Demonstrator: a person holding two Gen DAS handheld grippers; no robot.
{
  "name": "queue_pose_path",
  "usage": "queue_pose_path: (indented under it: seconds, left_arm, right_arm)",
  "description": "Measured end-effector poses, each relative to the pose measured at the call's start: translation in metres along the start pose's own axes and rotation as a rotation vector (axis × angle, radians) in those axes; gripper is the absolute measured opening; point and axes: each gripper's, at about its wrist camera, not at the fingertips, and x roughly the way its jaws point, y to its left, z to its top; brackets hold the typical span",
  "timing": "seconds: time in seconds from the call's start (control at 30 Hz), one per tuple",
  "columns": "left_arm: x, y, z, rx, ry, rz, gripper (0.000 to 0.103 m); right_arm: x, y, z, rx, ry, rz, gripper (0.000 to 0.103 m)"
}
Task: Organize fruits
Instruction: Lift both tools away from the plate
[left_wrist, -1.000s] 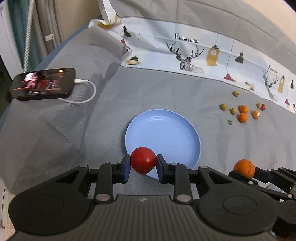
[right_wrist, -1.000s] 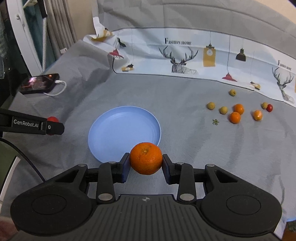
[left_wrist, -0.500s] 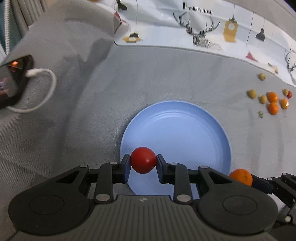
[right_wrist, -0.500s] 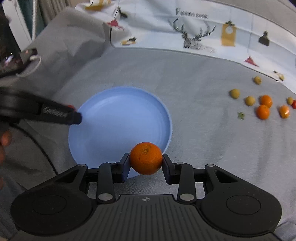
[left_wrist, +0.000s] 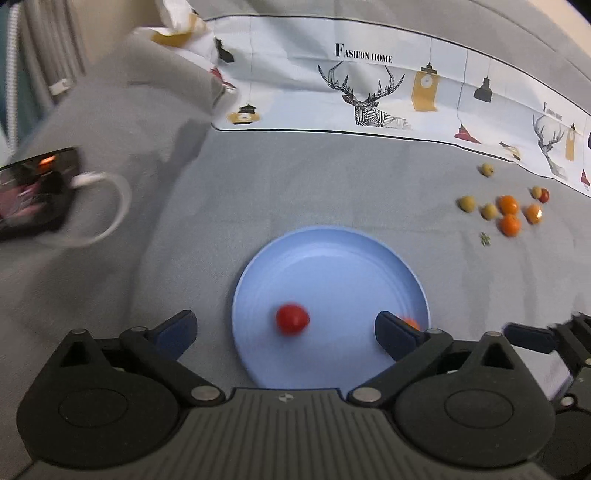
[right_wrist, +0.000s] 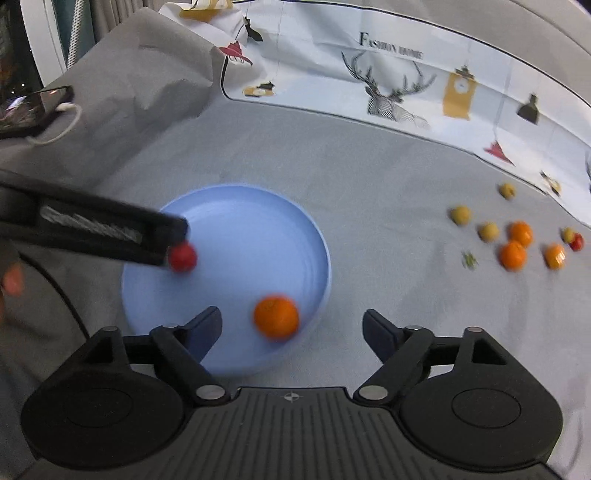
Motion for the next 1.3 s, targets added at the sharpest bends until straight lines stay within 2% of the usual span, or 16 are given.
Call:
queue_pose_path:
  seconds: [0.1,0.23,0.33,0.47,0.7,0.87,1.3]
  left_arm:
    - [-0.029,0.0,-0.024,-0.029,0.015,0.04,0.103]
    - [-0.069,-0.001,-0.056,-0.078,0.027,0.084,0.103]
    - [-0.096,0.0,-0.066,-0.088,-0.008,0.101,0.103]
    - [-0.135,0.0,-0.074,-0.094,-0.073,0.127,0.103]
    - [-0.191,-0.011,-0.08,-0.053,-0.178,0.122,0.103]
    - [-0.221,-0.018,-0.088,-0.048,-0.251,0.115,0.103]
    - [-0.252,-0.006,-0.108,-0.076,-0.326,0.073,0.103]
  right_arm:
    - [-0.031,-0.001,-0.025,0.047,0.025,0.017,0.093]
    - [-0.066,0.003,-0.045,0.069,-0.008,0.011,0.096]
    - [-0.094,-0.001,-0.049,0.076,-0.083,-0.002,0.098]
    - [-0.132,0.001,-0.059,0.06,-0.177,0.023,0.1]
    - [-0.189,0.003,-0.074,0.039,-0.335,0.032,0.102]
    - [-0.224,0.004,-0.092,0.036,-0.428,0.022,0.102]
    - [-0.256,0.022,-0.114,0.014,-0.484,-0.02,0.102]
